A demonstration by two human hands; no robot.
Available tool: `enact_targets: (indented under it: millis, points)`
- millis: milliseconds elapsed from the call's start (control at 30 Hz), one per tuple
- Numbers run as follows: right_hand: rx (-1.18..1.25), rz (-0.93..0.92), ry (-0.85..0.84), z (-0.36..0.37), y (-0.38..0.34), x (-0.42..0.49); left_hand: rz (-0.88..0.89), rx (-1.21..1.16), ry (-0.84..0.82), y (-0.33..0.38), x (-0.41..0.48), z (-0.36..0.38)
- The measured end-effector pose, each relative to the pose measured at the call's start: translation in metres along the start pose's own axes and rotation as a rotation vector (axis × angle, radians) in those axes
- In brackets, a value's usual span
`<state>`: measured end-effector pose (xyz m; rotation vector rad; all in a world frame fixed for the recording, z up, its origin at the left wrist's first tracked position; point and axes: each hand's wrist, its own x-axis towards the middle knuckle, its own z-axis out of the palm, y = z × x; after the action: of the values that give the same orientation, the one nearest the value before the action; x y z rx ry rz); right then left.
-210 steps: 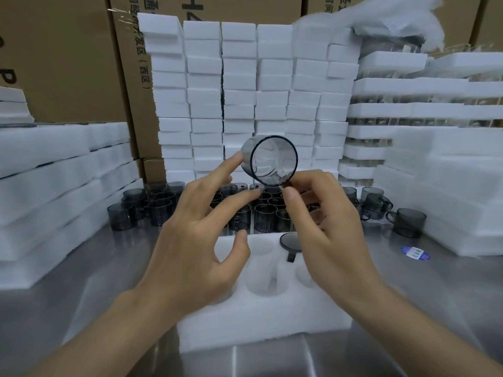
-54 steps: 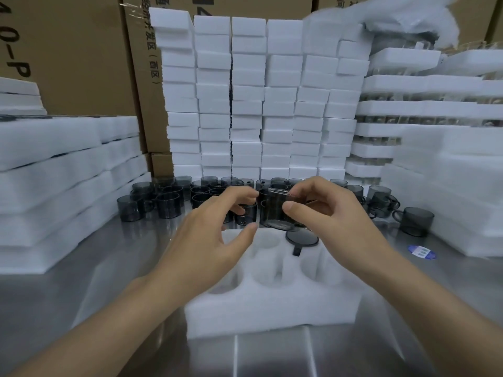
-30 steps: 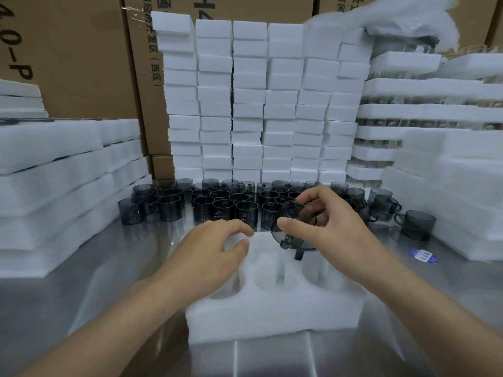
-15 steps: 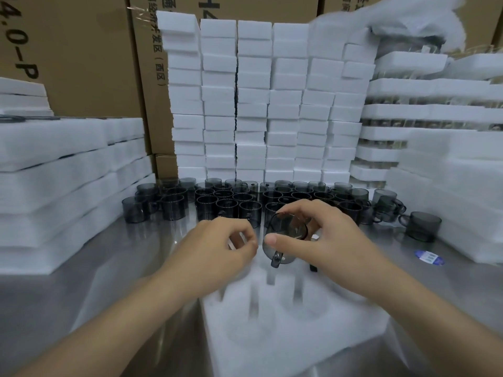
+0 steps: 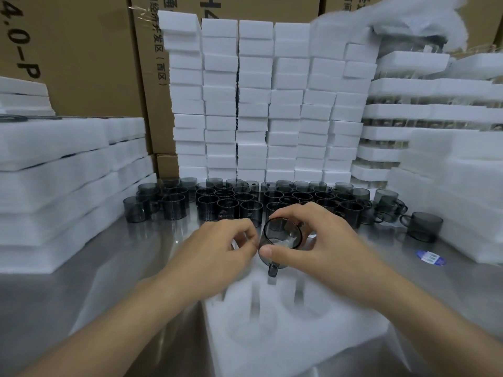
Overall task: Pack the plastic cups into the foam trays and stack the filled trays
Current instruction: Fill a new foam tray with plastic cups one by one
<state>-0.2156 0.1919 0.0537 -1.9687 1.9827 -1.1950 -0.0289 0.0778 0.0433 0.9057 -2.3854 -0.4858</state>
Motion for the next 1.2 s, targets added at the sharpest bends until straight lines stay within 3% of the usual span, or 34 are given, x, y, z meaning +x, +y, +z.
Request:
enact_targets:
  millis: [433,633,900,1033,1100,1200]
  points:
    - [-0.121,-0.034,-0.099,0.005,0.006,-0.001,-0.009,0.013,-0.014,0.000,0.000,0.001]
    - [-0.038,-0.022,0.002,0.004,0.008,0.000,0.031,0.006,0.022,-0.005,0.000,0.004]
    - [-0.146,-0.023,-0.091,0.004,0.003,-0.001,0.033,0.017,0.010,-0.009,0.002,0.005]
    - [-0.091,-0.173,0.224,0.000,0.000,0.002,0.035,0.013,0.010,-0.008,0.001,0.005]
    - [-0.090,-0.156,0.276,-0.008,-0.001,0.003,0.029,0.012,0.017,-0.008,0.001,0.004]
    - [-0.222,-0.002,-0.004,-0.017,0.007,0.004,0.022,0.011,0.016,-0.008,0.002,0.005]
